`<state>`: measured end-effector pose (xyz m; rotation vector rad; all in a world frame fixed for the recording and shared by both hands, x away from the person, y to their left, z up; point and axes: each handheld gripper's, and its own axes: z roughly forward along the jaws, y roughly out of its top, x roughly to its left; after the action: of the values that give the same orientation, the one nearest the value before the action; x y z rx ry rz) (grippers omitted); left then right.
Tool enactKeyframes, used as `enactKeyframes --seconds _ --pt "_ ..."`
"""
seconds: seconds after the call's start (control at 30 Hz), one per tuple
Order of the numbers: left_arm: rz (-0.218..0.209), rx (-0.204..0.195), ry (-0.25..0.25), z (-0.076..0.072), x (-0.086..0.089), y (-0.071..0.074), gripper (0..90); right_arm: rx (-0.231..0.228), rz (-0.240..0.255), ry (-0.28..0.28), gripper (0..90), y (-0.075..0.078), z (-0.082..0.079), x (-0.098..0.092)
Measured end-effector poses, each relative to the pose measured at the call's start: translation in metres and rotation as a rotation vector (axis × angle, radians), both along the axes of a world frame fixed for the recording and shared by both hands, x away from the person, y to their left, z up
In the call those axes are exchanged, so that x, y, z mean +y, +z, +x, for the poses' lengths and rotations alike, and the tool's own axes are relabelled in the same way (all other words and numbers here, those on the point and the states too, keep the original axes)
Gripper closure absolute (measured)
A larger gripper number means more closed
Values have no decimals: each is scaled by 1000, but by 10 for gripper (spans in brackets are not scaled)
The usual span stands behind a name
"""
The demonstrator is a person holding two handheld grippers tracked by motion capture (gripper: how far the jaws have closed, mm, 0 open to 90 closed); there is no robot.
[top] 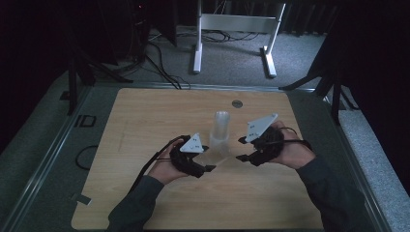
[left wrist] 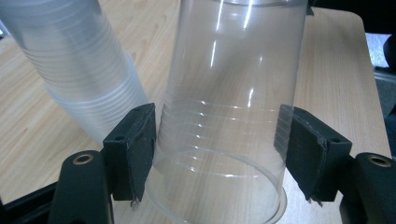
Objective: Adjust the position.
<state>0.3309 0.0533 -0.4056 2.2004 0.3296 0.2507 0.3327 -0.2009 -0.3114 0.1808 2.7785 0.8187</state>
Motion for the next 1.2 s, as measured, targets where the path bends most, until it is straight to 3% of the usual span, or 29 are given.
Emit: enactKeyframes --seconds 0.77,1.2 --pt "110 -32 4 -1 -10 -3 315 31 -96 37 417 -7 0 16" --pt "166 -59 -5 -4 -19 -3 314 55 -143 22 394 -11 3 19"
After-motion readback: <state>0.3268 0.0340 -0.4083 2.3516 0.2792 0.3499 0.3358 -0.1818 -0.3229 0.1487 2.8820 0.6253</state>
